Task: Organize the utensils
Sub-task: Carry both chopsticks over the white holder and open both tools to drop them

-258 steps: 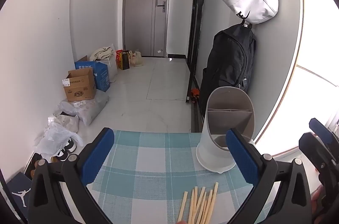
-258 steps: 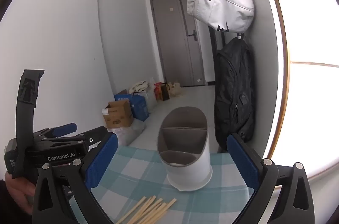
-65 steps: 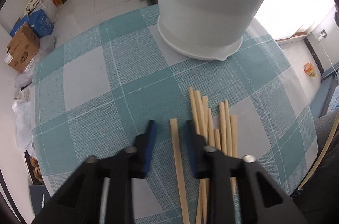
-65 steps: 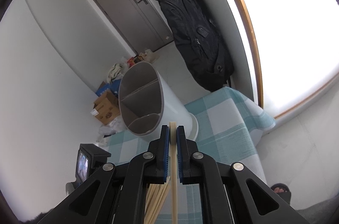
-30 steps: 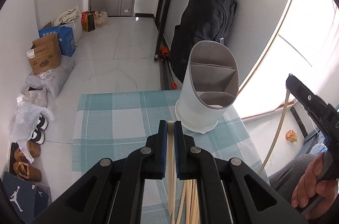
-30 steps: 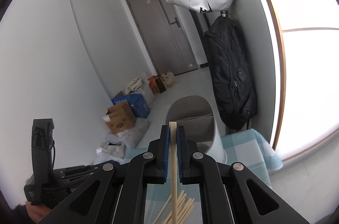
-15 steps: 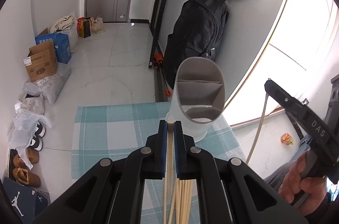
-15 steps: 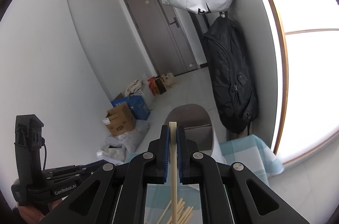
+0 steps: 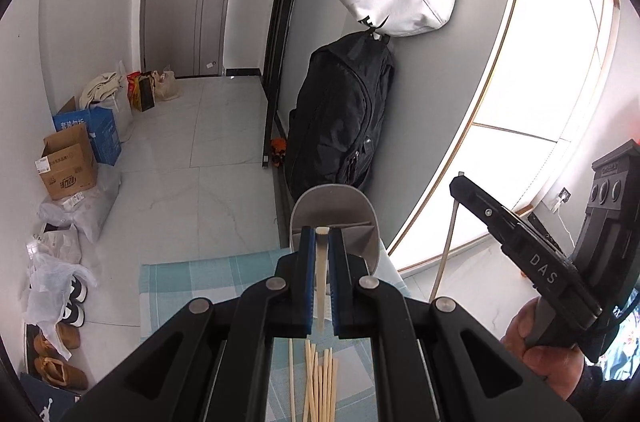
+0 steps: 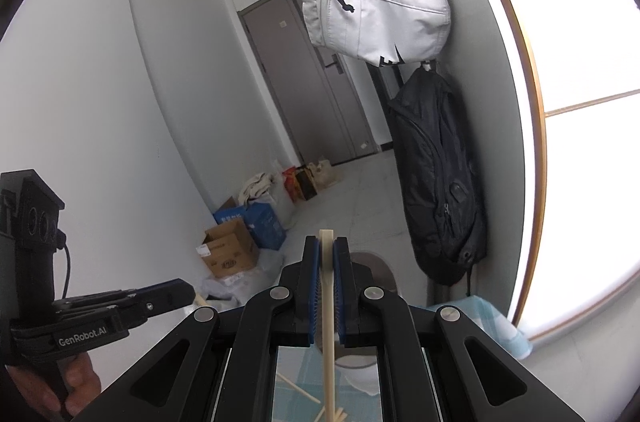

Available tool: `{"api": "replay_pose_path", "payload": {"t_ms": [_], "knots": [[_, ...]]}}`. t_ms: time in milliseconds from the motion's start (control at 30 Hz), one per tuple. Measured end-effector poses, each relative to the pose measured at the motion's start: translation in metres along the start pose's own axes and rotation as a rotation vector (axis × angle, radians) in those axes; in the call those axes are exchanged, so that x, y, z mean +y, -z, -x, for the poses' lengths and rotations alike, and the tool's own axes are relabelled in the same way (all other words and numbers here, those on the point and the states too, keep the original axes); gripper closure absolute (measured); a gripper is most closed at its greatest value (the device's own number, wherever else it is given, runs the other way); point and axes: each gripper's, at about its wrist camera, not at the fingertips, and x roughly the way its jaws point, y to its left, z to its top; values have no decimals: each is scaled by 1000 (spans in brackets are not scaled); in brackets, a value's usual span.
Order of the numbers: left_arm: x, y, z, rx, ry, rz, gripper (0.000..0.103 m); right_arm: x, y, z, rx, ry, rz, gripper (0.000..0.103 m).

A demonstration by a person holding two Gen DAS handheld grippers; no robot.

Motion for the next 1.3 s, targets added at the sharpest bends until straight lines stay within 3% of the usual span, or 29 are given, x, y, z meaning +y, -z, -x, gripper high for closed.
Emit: {"api": "replay_pose_path", "payload": {"t_ms": [333, 567, 867, 1300], "knots": [[-2, -55, 8, -45, -2, 5, 101, 3, -61, -36, -82, -12, 55, 97], [0, -83, -11, -64, -12, 16, 101, -7, -83, -80, -134, 6, 92, 97], [5, -87, -51, -26, 4, 10, 101, -28, -72, -127, -178, 46, 91, 97], [10, -61, -74, 55, 63, -9, 101, -31, -43, -127, -208, 23, 145, 97]]}}
